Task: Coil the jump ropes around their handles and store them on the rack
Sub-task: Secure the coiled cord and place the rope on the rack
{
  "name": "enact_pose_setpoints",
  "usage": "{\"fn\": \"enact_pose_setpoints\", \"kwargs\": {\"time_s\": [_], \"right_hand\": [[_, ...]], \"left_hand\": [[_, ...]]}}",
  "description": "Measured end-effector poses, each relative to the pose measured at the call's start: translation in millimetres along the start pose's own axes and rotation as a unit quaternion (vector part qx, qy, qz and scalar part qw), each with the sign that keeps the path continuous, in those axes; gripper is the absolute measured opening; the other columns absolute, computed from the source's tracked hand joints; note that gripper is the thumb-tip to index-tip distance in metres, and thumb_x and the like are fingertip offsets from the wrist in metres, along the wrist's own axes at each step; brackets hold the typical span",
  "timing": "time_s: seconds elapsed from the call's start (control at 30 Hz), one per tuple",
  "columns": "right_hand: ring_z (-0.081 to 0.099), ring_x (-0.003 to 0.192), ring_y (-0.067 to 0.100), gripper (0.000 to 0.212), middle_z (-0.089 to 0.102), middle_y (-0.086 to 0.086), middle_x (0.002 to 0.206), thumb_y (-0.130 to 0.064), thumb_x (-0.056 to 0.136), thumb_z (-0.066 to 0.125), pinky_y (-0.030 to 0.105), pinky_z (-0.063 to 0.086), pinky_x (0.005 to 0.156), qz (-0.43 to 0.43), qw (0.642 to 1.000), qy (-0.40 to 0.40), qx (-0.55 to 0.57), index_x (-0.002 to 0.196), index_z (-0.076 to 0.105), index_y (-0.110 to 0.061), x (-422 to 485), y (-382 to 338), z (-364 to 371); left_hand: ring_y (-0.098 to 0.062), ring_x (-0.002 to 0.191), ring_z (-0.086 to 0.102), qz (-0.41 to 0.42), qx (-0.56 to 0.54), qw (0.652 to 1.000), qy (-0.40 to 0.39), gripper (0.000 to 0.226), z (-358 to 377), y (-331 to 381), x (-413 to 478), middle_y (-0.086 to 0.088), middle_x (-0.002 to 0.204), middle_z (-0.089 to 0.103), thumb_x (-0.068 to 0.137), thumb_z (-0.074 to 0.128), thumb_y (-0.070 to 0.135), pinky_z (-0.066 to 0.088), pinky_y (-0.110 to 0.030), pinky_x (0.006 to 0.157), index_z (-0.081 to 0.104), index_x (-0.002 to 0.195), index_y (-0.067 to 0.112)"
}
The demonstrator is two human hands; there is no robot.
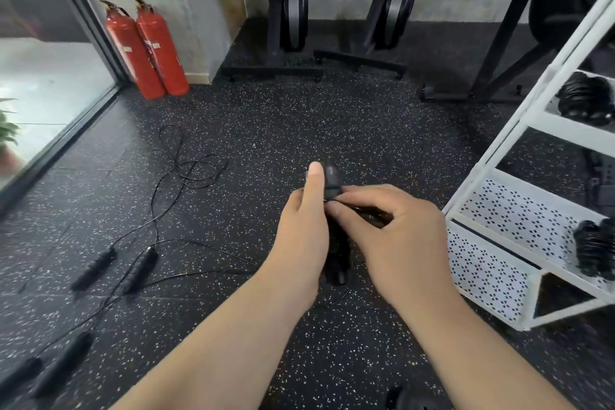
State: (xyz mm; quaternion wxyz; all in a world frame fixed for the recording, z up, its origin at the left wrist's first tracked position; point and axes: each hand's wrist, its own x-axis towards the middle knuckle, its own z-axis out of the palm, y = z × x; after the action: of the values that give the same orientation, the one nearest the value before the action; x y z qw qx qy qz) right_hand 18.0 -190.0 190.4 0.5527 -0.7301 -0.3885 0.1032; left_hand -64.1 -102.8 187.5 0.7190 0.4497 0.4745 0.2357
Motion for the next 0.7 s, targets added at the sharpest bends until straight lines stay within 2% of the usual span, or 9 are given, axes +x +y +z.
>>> {"fn": "enact_pose_setpoints", "kwargs": {"time_s": [0.1, 0.2, 0.27, 0.33, 0.4, 0.47, 0.53, 0.6, 0.7], "right_hand": [[0.075, 0.09, 0.002, 0.017, 0.079, -0.021, 0.092, -0.029, 0.082, 0.092, 0.02, 0.057, 0.084, 0.019, 0.999, -0.04, 0.029, 0.096, 0.085, -0.035, 9.5, -3.1, -11.8], [0.075, 0.08, 0.013, 0.018, 0.079, -0.005, 0.087, -0.024, 0.077, 0.095, 0.033, 0.062, 0.072, 0.031, 0.993, -0.048, 0.104, 0.09, 0.084, -0.027, 16.0, -2.8, -17.2], [0.073, 0.072, 0.018, 0.021, 0.078, 0.004, 0.083, -0.015, 0.075, 0.095, 0.031, 0.061, 0.062, 0.042, 0.984, -0.048, 0.169, 0.09, 0.082, -0.019, 20.1, -1.6, -22.0], [0.072, 0.071, 0.019, 0.022, 0.078, 0.005, 0.086, -0.009, 0.075, 0.093, 0.027, 0.06, 0.063, 0.043, 0.978, -0.052, 0.195, 0.092, 0.08, -0.012, 24.2, -0.6, -28.0], [0.072, 0.074, 0.02, 0.021, 0.079, 0.005, 0.088, -0.008, 0.076, 0.091, 0.029, 0.06, 0.067, 0.048, 0.974, -0.061, 0.213, 0.093, 0.079, -0.01, 26.2, -0.4, -32.0], [0.072, 0.079, 0.018, 0.023, 0.078, 0.003, 0.088, -0.01, 0.076, 0.09, 0.031, 0.06, 0.075, 0.06, 0.97, -0.047, 0.232, 0.096, 0.08, -0.012, 24.7, -0.8, -31.4], [0.073, 0.087, 0.015, 0.031, 0.08, 0.003, 0.093, -0.012, 0.074, 0.092, 0.033, 0.06, 0.087, 0.077, 0.965, -0.009, 0.251, 0.102, 0.079, -0.016, 20.7, -1.8, -27.2], [0.074, 0.091, 0.011, 0.043, 0.081, 0.004, 0.101, -0.011, 0.074, 0.092, 0.029, 0.06, 0.088, 0.1, 0.957, 0.032, 0.271, 0.113, 0.075, -0.018, 15.7, -5.0, -20.6], [0.075, 0.092, 0.005, 0.053, 0.081, 0.002, 0.109, -0.005, 0.079, 0.09, 0.023, 0.062, 0.085, 0.124, 0.936, 0.076, 0.32, 0.126, 0.068, -0.016, 7.3, -11.7, -9.2]], "left_hand": [[-0.026, 0.092, 0.078, -0.037, -0.025, 0.999, -0.021, 0.064, -5.2, 10.2, -0.4, -0.005, 0.101, 0.081, 0.084, 0.061, 0.084, 0.064, -0.05, 0.088, 0.078, 0.11, 0.029], [-0.027, 0.073, 0.069, -0.042, -0.065, 0.991, -0.11, 0.078, -4.9, 14.1, -4.9, -0.011, 0.092, 0.076, 0.079, 0.066, 0.083, 0.06, -0.041, 0.063, 0.078, 0.114, 0.015], [-0.024, 0.071, 0.064, -0.031, -0.087, 0.983, -0.157, 0.079, -5.2, 13.6, -4.5, -0.013, 0.092, 0.071, 0.079, 0.073, 0.078, 0.054, -0.036, 0.057, 0.076, 0.117, 0.009], [-0.023, 0.072, 0.063, -0.025, -0.109, 0.976, -0.185, 0.074, -6.4, 12.7, -3.1, -0.013, 0.091, 0.067, 0.083, 0.075, 0.072, 0.053, -0.035, 0.057, 0.074, 0.12, 0.008], [-0.024, 0.078, 0.066, -0.017, -0.114, 0.973, -0.2, 0.075, -7.4, 12.8, -3.4, -0.014, 0.095, 0.069, 0.088, 0.071, 0.071, 0.058, -0.041, 0.064, 0.071, 0.126, 0.006], [-0.027, 0.1, 0.073, 0.003, -0.1, 0.975, -0.197, 0.073, -9.1, 12.0, -2.5, -0.014, 0.113, 0.076, 0.092, 0.066, 0.07, 0.061, -0.052, 0.089, 0.073, 0.129, 0.008], [-0.033, 0.125, 0.069, 0.011, -0.09, 0.976, -0.198, 0.073, -10.3, 10.9, -2.8, -0.016, 0.132, 0.073, 0.094, 0.063, 0.071, 0.05, -0.059, 0.11, 0.071, 0.134, 0.011], [-0.035, 0.129, 0.067, 0.014, -0.093, 0.978, -0.187, 0.07, -9.7, 9.4, -1.7, -0.017, 0.135, 0.072, 0.098, 0.06, 0.069, 0.047, -0.058, 0.114, 0.07, 0.136, 0.012], [-0.033, 0.119, 0.073, 0.028, -0.11, 0.984, -0.134, 0.056, -3.9, 8.7, -5.5, -0.015, 0.124, 0.077, 0.102, 0.054, 0.062, 0.052, -0.055, 0.11, 0.077, 0.125, 0.016]]}}
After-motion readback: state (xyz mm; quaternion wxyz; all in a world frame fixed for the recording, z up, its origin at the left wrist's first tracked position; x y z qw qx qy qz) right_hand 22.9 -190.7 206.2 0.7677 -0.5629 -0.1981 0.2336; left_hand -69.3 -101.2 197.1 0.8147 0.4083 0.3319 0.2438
